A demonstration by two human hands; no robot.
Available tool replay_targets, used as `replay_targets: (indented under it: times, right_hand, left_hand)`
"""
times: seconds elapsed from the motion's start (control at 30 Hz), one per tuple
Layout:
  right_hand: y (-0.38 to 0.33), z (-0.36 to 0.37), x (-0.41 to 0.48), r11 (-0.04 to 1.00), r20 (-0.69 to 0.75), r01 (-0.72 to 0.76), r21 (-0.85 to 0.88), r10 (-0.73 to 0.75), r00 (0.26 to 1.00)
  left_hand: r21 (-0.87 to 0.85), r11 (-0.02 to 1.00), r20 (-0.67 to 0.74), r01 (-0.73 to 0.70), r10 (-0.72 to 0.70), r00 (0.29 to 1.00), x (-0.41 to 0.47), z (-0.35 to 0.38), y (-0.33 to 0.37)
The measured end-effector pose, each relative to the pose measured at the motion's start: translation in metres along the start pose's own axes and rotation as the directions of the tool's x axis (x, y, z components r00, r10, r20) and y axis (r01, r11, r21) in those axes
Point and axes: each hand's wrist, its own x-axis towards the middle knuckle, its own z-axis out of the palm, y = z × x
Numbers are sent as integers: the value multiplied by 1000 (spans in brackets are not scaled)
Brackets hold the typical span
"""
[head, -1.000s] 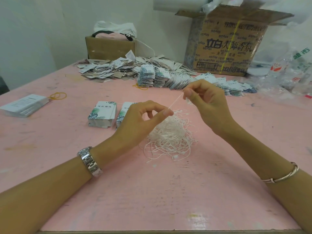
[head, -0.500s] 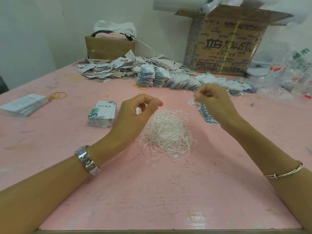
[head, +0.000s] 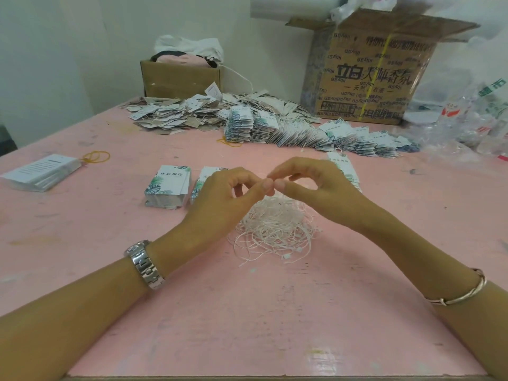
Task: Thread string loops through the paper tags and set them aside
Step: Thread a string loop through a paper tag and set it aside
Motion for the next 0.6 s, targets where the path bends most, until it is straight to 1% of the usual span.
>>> replay_targets:
  times: [0.1,0.17,0.2,0.23,0.27,0.33,0.37,0.4,0.43,0.5,0.6]
  right_hand:
    - [3,2,-1,995,-3,1,101,-1,1000]
    - [4,2,-1,987,3,-3,162,3,1000]
    - [3,2,0,978,6,-11,206,10,1000]
    - [3,2,0,964,6,-25,264,24,1000]
    - [3,3,1,944,0,-42,328,45,999]
    - [4,3,2,896,-19,-82,437,100,995]
    - [5,2,3,867,-24,-110,486,139,990]
    - [6,2,4,839,-22,-143,525,181,983]
    - [7,1,5,820,-21,-172,546,218,976]
    - [9,-1,6,808,-27,-205,552,263,965]
    - [11,-2,7,793,-51,-224,566,305,951]
  left_hand:
    - [43,999,18,-4,3,1000,0,-1,-2]
    - [102,995,37,-11,8,999,1,-2,-2]
    - [166,986,48,-31,24,999,2,-4,-1]
    - [270,960,58,-74,61,996,3,-6,-1]
    - [407,903,69,-138,120,990,4,-10,-1]
    - [659,710,100,-250,247,964,9,-21,0]
    - [741,617,114,-263,271,956,12,-29,1]
    - [801,541,124,-254,266,956,15,-36,1]
    - [844,481,136,-238,236,962,17,-43,-1]
    - [900,382,176,-209,122,977,22,-55,-3]
    - [938,280,228,-207,-42,973,26,-65,-6]
